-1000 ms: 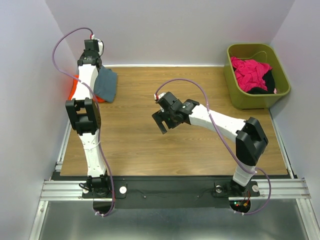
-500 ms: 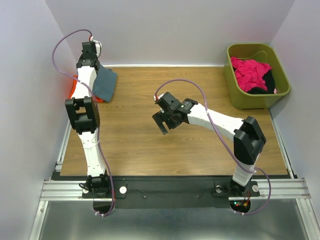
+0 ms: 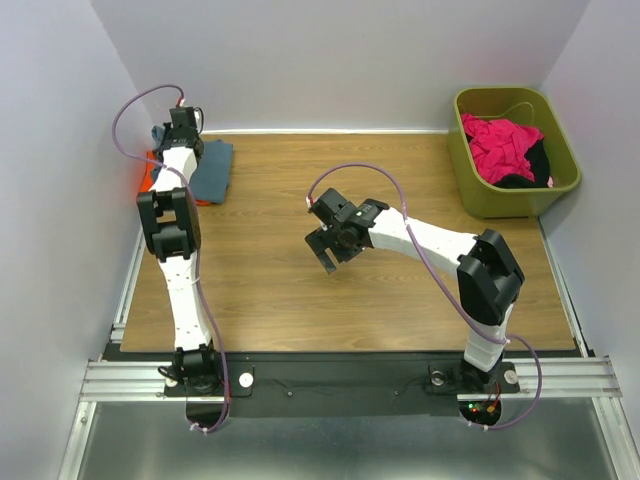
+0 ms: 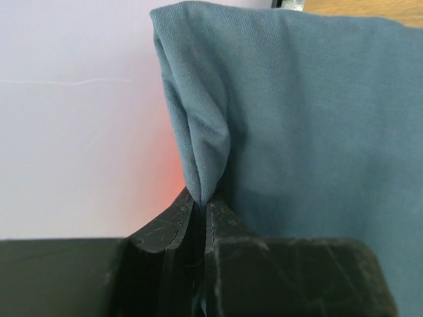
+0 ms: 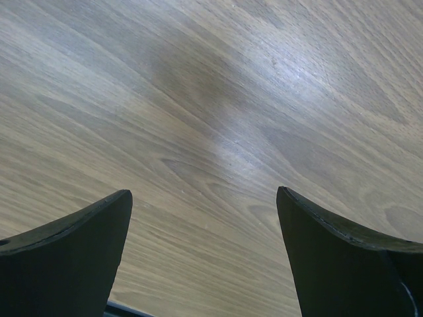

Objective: Fold and stack the t-shirts
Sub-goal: Neatly place the folded tshirt to the corner

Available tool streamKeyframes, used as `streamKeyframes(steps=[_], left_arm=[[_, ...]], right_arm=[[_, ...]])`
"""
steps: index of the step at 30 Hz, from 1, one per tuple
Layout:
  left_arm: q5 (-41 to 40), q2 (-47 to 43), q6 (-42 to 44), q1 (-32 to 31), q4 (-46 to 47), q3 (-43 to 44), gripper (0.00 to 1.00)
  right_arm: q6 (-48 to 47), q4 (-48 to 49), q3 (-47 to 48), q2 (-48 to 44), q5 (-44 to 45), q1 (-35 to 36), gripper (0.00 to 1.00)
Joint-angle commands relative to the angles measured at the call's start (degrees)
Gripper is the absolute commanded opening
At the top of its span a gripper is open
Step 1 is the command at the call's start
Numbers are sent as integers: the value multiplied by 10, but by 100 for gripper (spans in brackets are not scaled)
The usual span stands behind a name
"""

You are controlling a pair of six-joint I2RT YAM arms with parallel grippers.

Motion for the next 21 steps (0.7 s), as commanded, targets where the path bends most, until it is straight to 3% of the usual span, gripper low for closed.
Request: streamKeyframes(steps=[1,3,7,15,17,21], left_arm=[[-48,-7,7,4,68,-2,6],[-45,-5,-1,4,68,-2,8],[-58,-3,-23,7,73,-8,35],[-108,3,-46,22,83,-5,61],[-111,-8,-58,22,83,-1,64],[-38,-50,-111,18,76,-22,65]], right_arm=[[-5,-7,15,-2,4,0,95],[-6,-7,13,-2,3,0,95],[-5,-8,15,2,5,0,95],[-7,-10,7,-2,12,0,95],[-9,-9,11,-2,17,0,95],[-6,-9,11,-7,36,0,95]])
